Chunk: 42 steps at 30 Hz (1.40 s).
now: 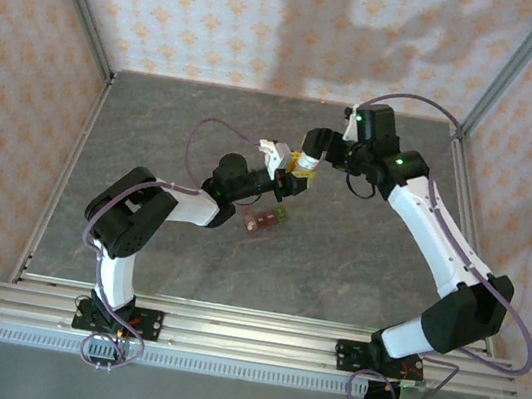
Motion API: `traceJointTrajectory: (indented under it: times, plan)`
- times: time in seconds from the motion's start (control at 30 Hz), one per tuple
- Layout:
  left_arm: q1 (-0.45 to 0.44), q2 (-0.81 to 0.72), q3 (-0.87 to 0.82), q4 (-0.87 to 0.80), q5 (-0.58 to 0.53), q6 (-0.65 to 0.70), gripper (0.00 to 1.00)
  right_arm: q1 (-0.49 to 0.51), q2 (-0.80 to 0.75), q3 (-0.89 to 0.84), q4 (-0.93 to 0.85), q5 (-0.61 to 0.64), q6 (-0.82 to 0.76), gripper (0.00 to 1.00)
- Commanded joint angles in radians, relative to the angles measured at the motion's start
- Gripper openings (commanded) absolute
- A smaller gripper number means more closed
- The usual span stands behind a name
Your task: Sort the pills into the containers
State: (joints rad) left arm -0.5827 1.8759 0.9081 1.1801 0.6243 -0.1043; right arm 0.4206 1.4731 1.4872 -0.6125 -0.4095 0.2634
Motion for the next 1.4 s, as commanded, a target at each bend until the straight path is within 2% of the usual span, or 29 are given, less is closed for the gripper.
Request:
traceJointTrajectory:
  times: [0.0, 0.2, 0.57, 0.73, 0.87, 0.93, 1.07, 1.17, 1.37]
  plan:
    - [0.001, -0.025, 0.005, 0.064, -0.004, 0.022, 0.00, -0.011, -0.021, 0.065, -0.052, -0.066, -0.150, 0.82]
    - [0.001, -0.029, 0.008, 0.061, -0.004, 0.019, 0.00, -0.011, 0.054, 0.142, -0.149, -0.102, -0.226, 0.81]
    - [0.001, -0.035, 0.012, 0.061, -0.004, 0.020, 0.00, -0.011, 0.099, 0.144, -0.167, -0.096, -0.233, 0.72]
    - [0.001, -0.037, 0.008, 0.060, -0.004, 0.021, 0.00, -0.011, 0.111, 0.137, -0.160, -0.088, -0.226, 0.62]
    - [0.001, -0.037, 0.005, 0.061, -0.003, 0.020, 0.00, -0.012, 0.121, 0.140, -0.160, -0.086, -0.216, 0.46]
    - [0.001, -0.039, 0.003, 0.062, -0.004, 0.023, 0.00, -0.011, 0.122, 0.139, -0.159, -0.074, -0.196, 0.42]
    - [0.001, -0.036, 0.004, 0.063, -0.005, 0.022, 0.00, -0.011, 0.120, 0.116, -0.135, -0.068, -0.103, 0.34]
    - [0.001, -0.034, 0.004, 0.065, -0.006, 0.022, 0.00, -0.005, 0.101, 0.071, -0.093, -0.033, 0.045, 0.32]
    - [0.001, -0.029, 0.006, 0.066, -0.009, 0.020, 0.00, 0.085, 0.035, -0.031, -0.023, 0.200, 0.369, 0.32]
